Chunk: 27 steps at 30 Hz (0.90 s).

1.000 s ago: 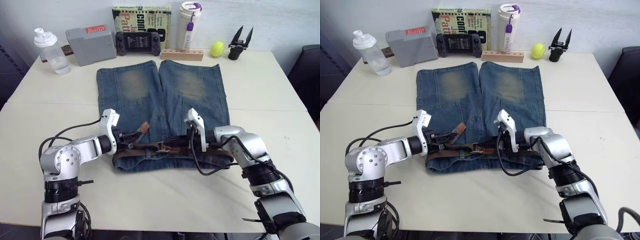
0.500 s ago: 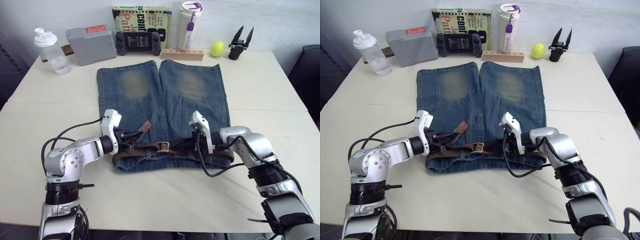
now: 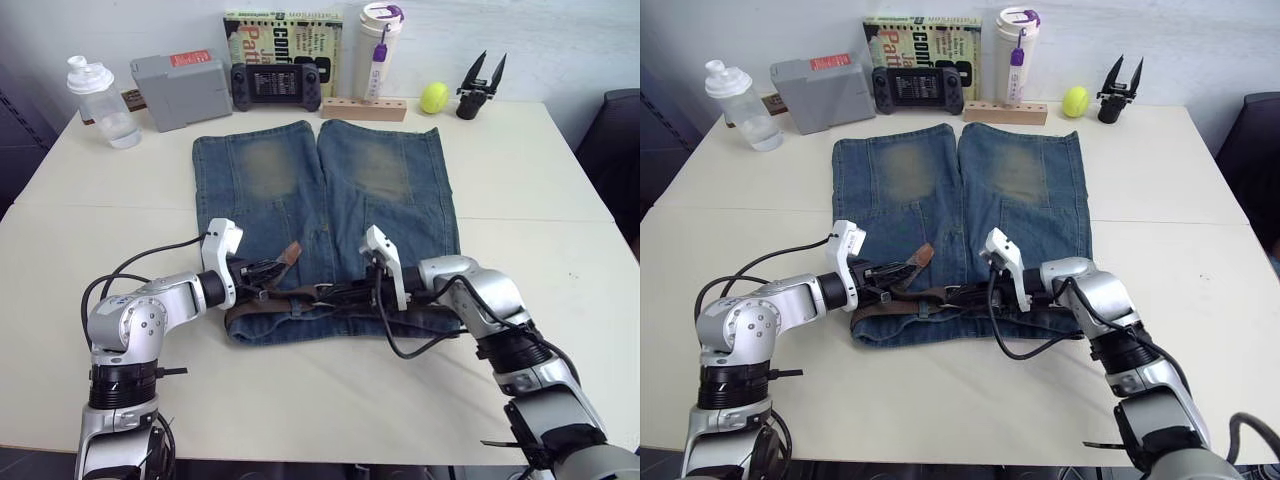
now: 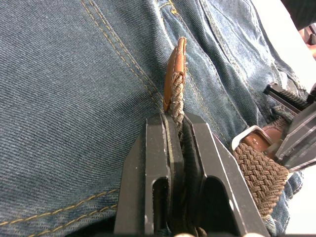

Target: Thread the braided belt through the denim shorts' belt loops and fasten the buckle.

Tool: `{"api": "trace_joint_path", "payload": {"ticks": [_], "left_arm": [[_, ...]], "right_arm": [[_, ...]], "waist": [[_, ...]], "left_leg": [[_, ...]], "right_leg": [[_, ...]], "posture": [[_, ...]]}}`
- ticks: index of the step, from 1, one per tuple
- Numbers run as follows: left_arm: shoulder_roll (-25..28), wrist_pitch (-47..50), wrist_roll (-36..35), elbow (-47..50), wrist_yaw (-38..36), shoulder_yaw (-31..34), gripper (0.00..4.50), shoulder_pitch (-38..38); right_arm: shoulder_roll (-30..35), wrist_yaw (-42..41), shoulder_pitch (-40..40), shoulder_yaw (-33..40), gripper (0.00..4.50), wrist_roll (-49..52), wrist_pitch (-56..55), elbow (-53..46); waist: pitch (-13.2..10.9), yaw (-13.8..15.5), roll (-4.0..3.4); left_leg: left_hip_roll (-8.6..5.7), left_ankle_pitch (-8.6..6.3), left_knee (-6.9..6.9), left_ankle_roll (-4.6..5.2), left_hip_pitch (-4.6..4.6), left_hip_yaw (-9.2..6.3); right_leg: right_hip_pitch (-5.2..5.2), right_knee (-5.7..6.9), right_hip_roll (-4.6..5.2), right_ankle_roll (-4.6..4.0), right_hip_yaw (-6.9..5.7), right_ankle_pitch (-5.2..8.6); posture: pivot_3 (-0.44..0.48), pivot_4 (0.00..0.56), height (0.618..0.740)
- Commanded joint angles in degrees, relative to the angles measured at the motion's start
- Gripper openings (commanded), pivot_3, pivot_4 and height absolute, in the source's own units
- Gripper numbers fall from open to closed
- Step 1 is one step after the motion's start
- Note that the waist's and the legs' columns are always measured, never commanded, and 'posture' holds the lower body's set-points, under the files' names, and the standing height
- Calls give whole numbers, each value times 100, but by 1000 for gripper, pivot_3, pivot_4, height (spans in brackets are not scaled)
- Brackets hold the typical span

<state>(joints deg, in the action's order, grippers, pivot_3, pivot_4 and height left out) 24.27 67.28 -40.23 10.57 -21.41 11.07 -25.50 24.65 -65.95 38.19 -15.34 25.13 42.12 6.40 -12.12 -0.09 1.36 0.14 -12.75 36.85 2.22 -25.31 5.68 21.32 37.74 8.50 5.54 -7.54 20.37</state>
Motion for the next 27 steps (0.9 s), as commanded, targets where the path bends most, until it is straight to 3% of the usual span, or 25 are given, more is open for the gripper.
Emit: {"api": "trace_joint_path", "payload": {"ticks": [1, 9, 14, 27], "left_arm": [[60, -71, 2, 240, -69, -77, 0, 23], [97, -106, 2, 211, -94, -109, 0, 19], [86, -147, 22, 187, -118, -151, 0, 17], [101, -160, 21, 228, -103, -192, 0, -10]], "right_arm": [[-123, 22, 128, -60, 54, -194, -355, 142], [280, -273, 402, 294, 54, 92, 25, -219], [627, -447, 410, 81, 54, -28, 148, -329], [268, -237, 263, -138, 54, -322, -191, -37]], "waist": [[0, -1, 0], [-1, -2, -1], [-1, 3, 0], [-1, -1, -1]], "left_leg": [[0, 0, 0, 0, 0, 0], [0, 0, -2, 0, 0, 3], [0, 0, -3, 0, -3, 2], [0, 0, -7, 0, -4, 5]], "right_leg": [[0, 0, -1, 0, 0, 0], [4, 2, 0, 0, 1, 0], [7, -1, 1, 0, 1, 0], [8, -1, 2, 0, -1, 0]], "posture": [[0, 150, 697], [0, 150, 697], [0, 150, 697], [0, 150, 697]]}}
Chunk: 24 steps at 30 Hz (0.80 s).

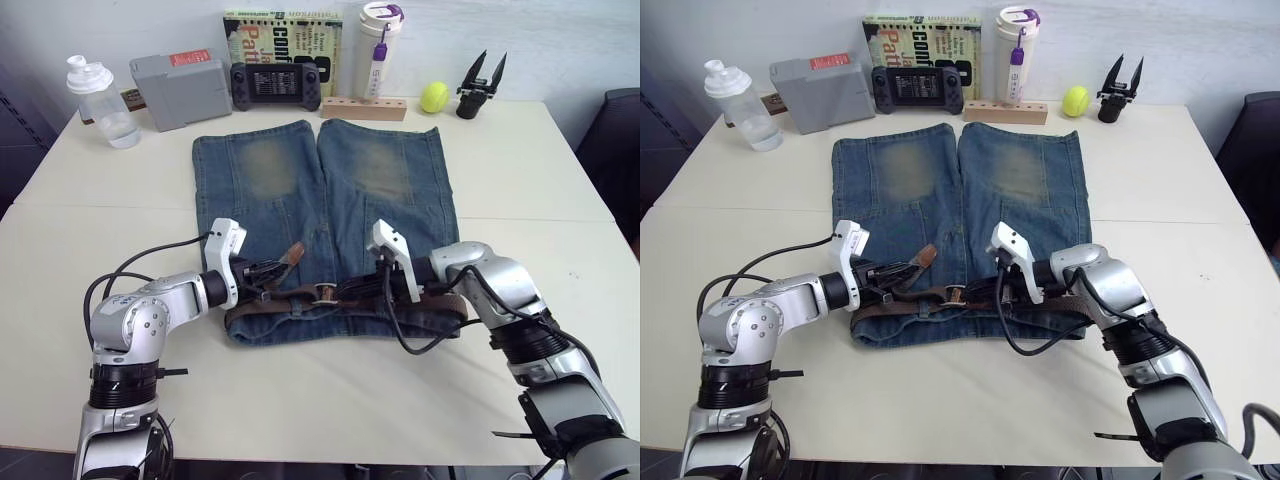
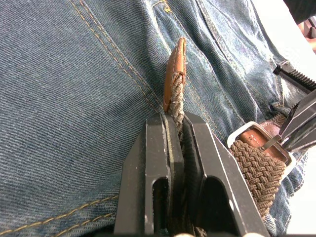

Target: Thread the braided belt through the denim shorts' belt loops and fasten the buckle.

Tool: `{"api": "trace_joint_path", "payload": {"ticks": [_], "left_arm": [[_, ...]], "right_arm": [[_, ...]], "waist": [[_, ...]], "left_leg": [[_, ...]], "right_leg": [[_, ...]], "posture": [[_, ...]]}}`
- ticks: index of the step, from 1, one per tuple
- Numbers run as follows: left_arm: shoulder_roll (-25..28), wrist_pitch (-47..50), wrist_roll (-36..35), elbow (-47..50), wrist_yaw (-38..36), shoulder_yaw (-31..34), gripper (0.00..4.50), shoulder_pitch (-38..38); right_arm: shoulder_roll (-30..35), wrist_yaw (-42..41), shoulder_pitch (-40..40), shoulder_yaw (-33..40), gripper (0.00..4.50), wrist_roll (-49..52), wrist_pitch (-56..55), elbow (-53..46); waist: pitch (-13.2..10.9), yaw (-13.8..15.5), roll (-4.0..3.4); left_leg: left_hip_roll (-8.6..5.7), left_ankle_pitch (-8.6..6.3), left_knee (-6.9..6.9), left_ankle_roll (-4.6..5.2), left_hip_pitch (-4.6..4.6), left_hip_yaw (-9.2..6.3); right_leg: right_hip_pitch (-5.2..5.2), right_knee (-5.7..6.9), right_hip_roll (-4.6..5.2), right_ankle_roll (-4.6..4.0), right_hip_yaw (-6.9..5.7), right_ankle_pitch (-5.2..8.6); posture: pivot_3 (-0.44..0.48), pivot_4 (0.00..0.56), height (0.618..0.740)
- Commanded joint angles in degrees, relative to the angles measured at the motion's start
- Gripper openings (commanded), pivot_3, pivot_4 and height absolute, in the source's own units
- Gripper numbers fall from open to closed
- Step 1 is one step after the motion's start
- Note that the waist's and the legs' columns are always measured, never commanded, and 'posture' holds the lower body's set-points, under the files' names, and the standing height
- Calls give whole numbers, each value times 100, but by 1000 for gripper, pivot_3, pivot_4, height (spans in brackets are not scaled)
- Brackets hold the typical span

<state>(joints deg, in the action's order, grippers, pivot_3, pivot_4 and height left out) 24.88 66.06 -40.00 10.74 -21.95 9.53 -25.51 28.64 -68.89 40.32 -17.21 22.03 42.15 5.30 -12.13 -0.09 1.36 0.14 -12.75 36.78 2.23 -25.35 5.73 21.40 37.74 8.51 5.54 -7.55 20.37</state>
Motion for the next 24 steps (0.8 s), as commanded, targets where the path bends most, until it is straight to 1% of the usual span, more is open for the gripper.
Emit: {"api": "trace_joint_path", "payload": {"ticks": [1, 10, 13, 17, 20, 22, 24], "left_arm": [[42, -35, -1, 216, -48, -43, 0, -9], [68, -28, -7, 256, -43, -33, 0, 0], [44, -214, 23, 272, -92, -27, 0, 12], [-209, -1448, 203, 241, -414, 69, 0, -36], [-288, -2491, 631, 135, -739, -178, 0, 86], [-319, -2854, 824, 77, -879, -365, 0, 212], [-392, -3107, 868, 83, -1006, -447, 0, 366]], "right_arm": [[-175, 64, 68, 44, 54, -28, -215, 118], [-480, 43, 178, -89, 54, -189, -406, 425], [-494, 26, 162, -81, 54, -205, -399, 420], [-476, 30, 200, -5, 54, -160, -341, 401], [-480, 32, 209, -3, 54, -160, -331, 415], [-480, 34, 195, -13, 54, -175, -345, 434], [-478, 55, 175, -10, 54, -186, -353, 435]], "waist": [[0, 0, 0], [0, -6, 0], [0, -9, 0], [0, -4, 0], [0, -8, 0], [0, -10, 0], [0, -10, 0]], "left_leg": [[0, 0, 0, 0, 0, 0], [0, 0, 0, 0, 1, 0], [0, 0, 0, 0, 1, 0], [0, 0, 0, 0, 1, 0], [0, 0, -1, -1, 1, 3], [1, 0, -5, 0, 2, 12], [0, 0, -10, 0, 6, 18]], "right_leg": [[-1, 0, 0, 0, 0, 0], [0, 1, -1, 0, 0, 0], [0, 1, -2, 0, 0, 0], [0, 0, -1, 0, -1, 0], [1, 0, -2, 0, -2, 0], [4, 0, -3, 0, -7, 0], [5, 0, -2, 0, -7, 0]], "posture": [[0, 150, 697], [0, 150, 697], [0, 150, 697], [0, 150, 697], [0, 150, 697], [0, 150, 697], [0, 150, 697]]}}
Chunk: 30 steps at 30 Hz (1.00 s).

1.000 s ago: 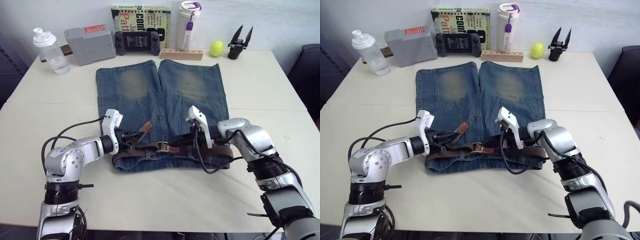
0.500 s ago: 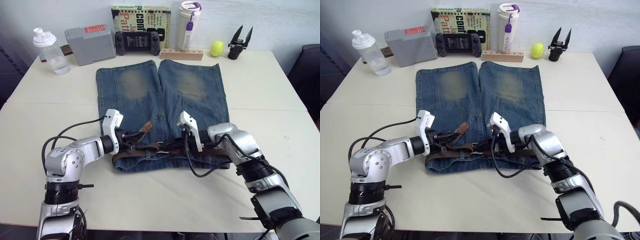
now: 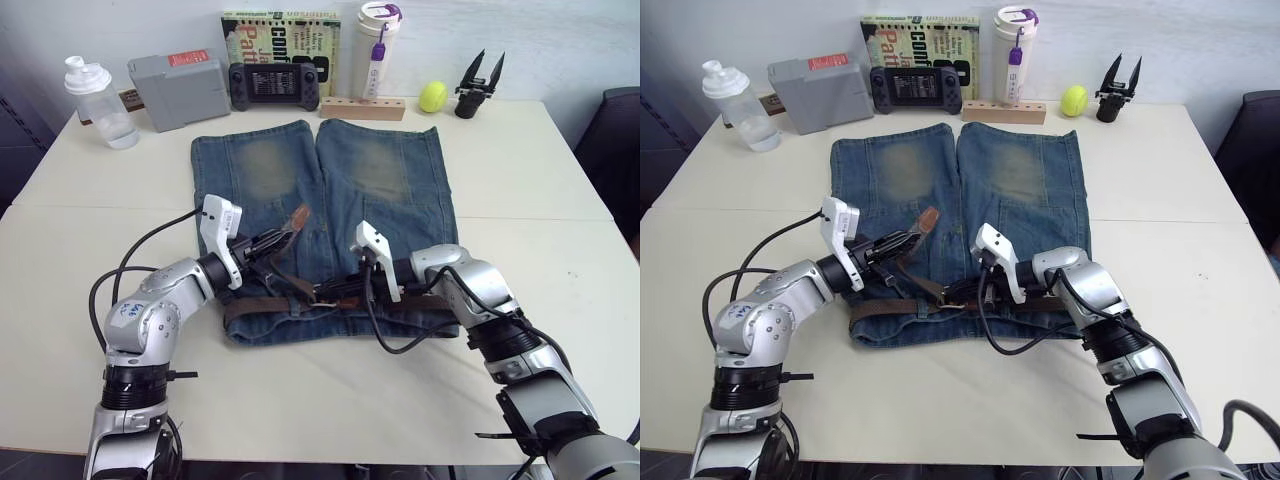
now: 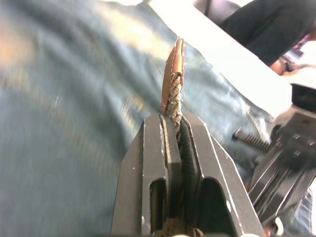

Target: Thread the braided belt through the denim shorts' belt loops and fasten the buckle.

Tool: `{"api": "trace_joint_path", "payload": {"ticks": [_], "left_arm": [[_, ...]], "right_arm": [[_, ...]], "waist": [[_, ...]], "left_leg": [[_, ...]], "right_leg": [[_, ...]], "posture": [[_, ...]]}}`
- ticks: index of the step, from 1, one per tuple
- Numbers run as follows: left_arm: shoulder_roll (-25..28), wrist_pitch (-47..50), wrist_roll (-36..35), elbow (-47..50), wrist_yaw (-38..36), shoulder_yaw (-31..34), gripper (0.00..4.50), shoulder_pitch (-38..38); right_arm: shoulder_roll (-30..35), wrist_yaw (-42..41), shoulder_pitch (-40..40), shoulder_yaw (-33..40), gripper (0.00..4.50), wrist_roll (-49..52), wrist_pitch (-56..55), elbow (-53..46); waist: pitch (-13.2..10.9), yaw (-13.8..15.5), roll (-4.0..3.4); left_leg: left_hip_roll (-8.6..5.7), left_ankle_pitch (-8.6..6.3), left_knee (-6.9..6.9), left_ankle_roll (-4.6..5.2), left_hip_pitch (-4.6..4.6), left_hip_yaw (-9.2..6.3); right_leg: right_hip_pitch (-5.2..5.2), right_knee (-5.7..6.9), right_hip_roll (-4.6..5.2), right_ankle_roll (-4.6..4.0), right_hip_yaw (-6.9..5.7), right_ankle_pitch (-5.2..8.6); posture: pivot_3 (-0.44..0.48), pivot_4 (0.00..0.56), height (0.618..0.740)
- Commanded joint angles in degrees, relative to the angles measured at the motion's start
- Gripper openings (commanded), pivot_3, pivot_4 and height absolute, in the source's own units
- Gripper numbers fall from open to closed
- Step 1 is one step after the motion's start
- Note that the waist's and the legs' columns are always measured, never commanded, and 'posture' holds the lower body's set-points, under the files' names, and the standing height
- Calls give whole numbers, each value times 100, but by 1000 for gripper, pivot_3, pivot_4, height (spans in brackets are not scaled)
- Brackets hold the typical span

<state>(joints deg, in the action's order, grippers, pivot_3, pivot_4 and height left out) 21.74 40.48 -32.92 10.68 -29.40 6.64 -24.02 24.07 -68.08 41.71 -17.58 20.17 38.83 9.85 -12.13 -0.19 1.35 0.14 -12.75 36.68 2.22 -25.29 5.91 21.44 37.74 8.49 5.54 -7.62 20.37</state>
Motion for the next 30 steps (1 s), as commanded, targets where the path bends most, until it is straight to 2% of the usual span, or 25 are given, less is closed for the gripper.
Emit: {"api": "trace_joint_path", "payload": {"ticks": [1, 9, 23, 30], "left_arm": [[-141, -653, 140, 73, -286, -135, 0, 287], [-339, -1037, -241, -305, -618, 381, 0, 647], [-388, -1270, -170, -300, -608, 375, 0, 775], [-413, -1381, -146, -270, -586, 382, 0, 889]], "right_arm": [[-22, -10, 28, 37, 54, 2, -19, -27], [-65, 47, 70, 105, 54, 69, 64, -18], [-78, -109, 112, -331, 54, -207, 210, 213], [-149, 130, 265, -1272, 54, -965, 546, 639]], "waist": [[0, 0, 0], [0, -9, 0], [0, -12, 0], [27, -57, 5]], "left_leg": [[0, 0, -1, 1, -1, 1], [3, 0, -2, 3, 0, -1], [4, 1, -6, 5, 5, 1], [9, 0, -16, 4, 24, 8]], "right_leg": [[2, 0, 0, 0, 0, 0], [2, 1, 2, 0, -2, 0], [1, 2, 1, 0, -8, 0], [-6, 2, 0, 0, -7, 0]], "posture": [[0, 150, 697], [0, 150, 697], [0, 150, 697], [0, 150, 697]]}}
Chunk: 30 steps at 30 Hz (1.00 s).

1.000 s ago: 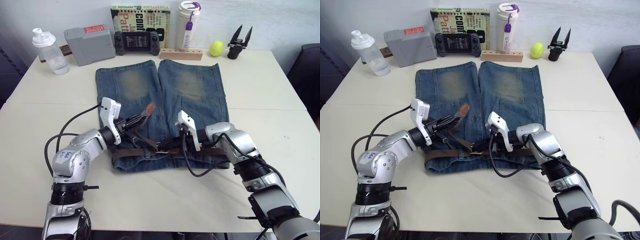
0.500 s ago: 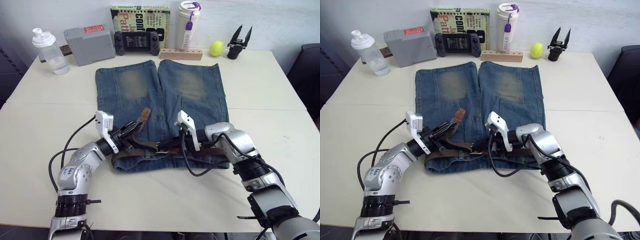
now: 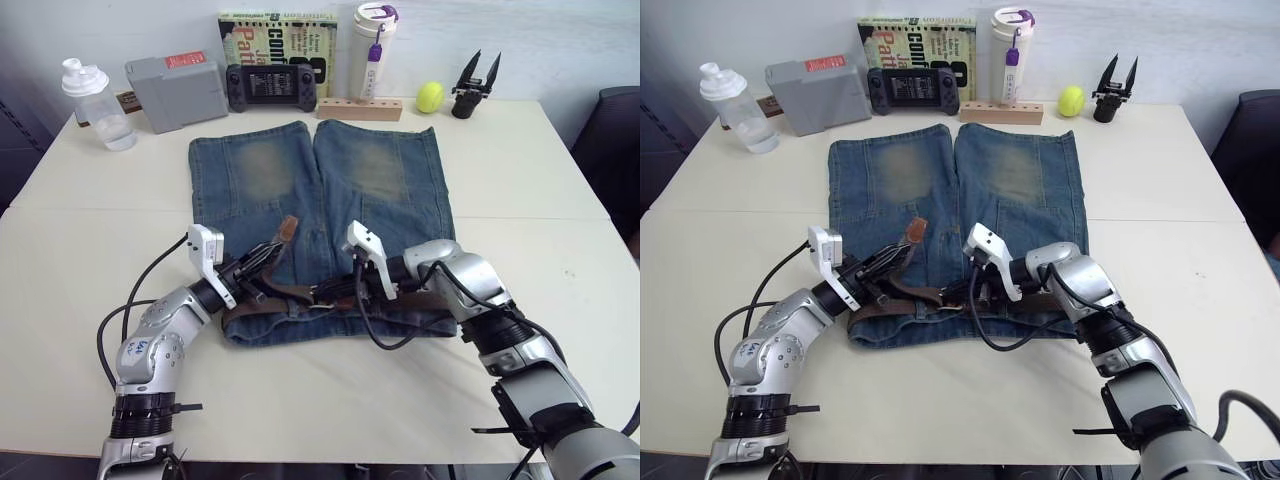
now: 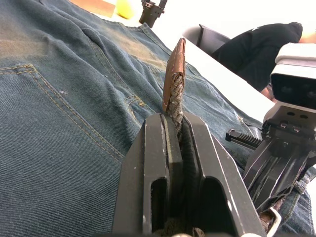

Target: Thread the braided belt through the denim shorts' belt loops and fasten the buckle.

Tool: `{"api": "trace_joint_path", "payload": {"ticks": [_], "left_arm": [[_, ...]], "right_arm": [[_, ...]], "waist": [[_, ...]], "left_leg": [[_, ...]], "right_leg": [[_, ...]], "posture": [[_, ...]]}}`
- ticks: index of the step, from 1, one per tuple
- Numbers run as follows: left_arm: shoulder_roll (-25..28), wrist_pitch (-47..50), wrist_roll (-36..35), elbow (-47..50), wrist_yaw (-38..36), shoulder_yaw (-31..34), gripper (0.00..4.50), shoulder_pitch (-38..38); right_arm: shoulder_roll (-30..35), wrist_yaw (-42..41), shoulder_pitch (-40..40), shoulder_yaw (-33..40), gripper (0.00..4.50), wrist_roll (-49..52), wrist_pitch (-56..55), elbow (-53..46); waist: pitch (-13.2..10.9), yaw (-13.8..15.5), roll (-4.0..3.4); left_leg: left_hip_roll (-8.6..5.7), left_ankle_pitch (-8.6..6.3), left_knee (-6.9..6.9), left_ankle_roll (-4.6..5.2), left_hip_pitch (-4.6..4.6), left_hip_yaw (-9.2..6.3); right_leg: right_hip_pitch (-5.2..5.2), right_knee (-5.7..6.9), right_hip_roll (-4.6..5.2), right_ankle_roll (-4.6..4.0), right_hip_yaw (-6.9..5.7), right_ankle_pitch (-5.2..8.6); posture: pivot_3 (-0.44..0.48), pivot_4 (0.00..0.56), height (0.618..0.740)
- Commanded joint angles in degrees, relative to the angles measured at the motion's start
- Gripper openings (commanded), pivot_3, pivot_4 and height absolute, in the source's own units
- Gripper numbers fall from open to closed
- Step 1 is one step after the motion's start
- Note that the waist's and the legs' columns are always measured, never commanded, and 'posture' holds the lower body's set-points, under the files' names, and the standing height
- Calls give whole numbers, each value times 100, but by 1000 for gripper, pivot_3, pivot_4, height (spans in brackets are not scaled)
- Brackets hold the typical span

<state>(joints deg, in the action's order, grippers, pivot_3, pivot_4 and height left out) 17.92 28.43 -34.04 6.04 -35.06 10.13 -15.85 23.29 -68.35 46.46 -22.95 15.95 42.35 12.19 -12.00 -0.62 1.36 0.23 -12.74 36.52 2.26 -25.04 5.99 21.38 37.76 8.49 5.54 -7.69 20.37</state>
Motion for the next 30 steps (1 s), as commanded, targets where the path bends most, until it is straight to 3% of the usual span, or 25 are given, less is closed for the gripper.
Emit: {"api": "trace_joint_path", "payload": {"ticks": [1, 6, 13, 18, 25, 30], "left_arm": [[-62, -207, -33, 200, 8, 38, 0, 113], [-130, -257, -66, 285, 63, 41, 0, 258], [-101, -209, -102, 183, 48, 54, 0, 153], [-42, -168, -77, -27, -93, -24, 0, -120], [82, -177, -12, -728, -494, -182, 0, -1051], [-6, -405, 179, -1643, -912, -425, 0, -1963]], "right_arm": [[-117, 195, -212, -849, 54, -645, 169, 478], [-112, 156, -302, -1173, 54, -960, 83, 501], [85, 474, -445, -2027, 54, -2105, -658, 741], [-63, 734, -624, -2357, 54, -2667, -1118, 1119], [-371, 584, -654, -2498, 54, -2925, -1136, 1516], [-398, 320, -718, -2653, 54, -3108, -1220, 1597]], "waist": [[36, -43, 11], [121, -99, 13], [261, -92, -11], [380, -86, -51], [445, -113, -68], [465, -98, -113]], "left_leg": [[2, 0, -3, -1, 3, 0], [20, -39, -44, -42, 97, 5], [30, -53, -44, -57, 108, 9], [53, -119, -84, -37, 261, 9], [64, -141, -145, -79, 393, -54], [76, -151, -145, -95, 406, -75]], "right_leg": [[-1, -1, 1, 0, 0, 0], [-86, -40, 1, -5, -7, 3], [-90, -48, -1, -6, -6, 4], [-221, -120, -16, -16, -4, 20], [-339, -182, -71, -29, 12, 60], [-347, -185, -97, -38, 15, 65]], "posture": [[0, 150, 697], [0, 150, 697], [0, 150, 697], [0, 150, 697], [0, 150, 697], [0, 150, 697]]}}
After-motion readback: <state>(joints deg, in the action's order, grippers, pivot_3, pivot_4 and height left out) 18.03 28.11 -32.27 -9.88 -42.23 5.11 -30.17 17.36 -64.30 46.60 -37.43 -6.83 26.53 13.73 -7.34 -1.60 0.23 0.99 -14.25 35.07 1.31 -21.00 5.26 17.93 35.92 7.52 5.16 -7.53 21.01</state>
